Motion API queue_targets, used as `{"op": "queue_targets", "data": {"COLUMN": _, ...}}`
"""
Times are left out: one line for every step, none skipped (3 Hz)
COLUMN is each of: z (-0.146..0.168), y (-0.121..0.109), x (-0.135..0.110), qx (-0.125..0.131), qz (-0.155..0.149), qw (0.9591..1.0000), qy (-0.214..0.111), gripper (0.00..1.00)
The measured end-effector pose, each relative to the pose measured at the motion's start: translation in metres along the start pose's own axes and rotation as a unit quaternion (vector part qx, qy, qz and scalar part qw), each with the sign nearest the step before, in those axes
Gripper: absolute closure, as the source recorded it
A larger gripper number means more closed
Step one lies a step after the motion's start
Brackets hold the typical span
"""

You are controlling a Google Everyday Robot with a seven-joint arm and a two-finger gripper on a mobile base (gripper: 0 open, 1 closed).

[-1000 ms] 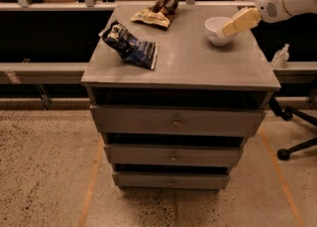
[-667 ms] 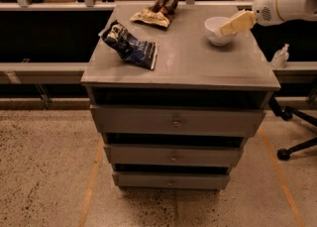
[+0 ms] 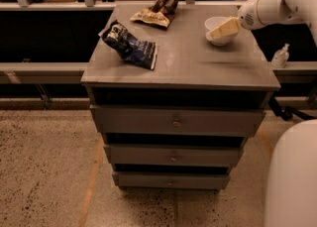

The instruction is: Move white bowl near blue chip bag

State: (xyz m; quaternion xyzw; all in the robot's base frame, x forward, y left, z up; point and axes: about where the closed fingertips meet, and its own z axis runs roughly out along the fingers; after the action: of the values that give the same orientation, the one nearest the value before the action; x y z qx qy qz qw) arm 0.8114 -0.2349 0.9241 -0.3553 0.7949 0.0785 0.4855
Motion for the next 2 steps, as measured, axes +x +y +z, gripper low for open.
{"op": "queue_targets", "data": {"z": 0.032, "y": -0.006, "x": 0.013, "qx": -0.001, "qz": -0.001, "qw": 0.9996, "qy": 0.027, "gripper": 0.03}}
{"op": "queue_targets", "data": {"z": 0.051, "y": 0.000, "x": 0.020, "qx": -0.014, "qz": -0.009, "qw": 0.9990, "qy": 0.042, "gripper": 0.26}}
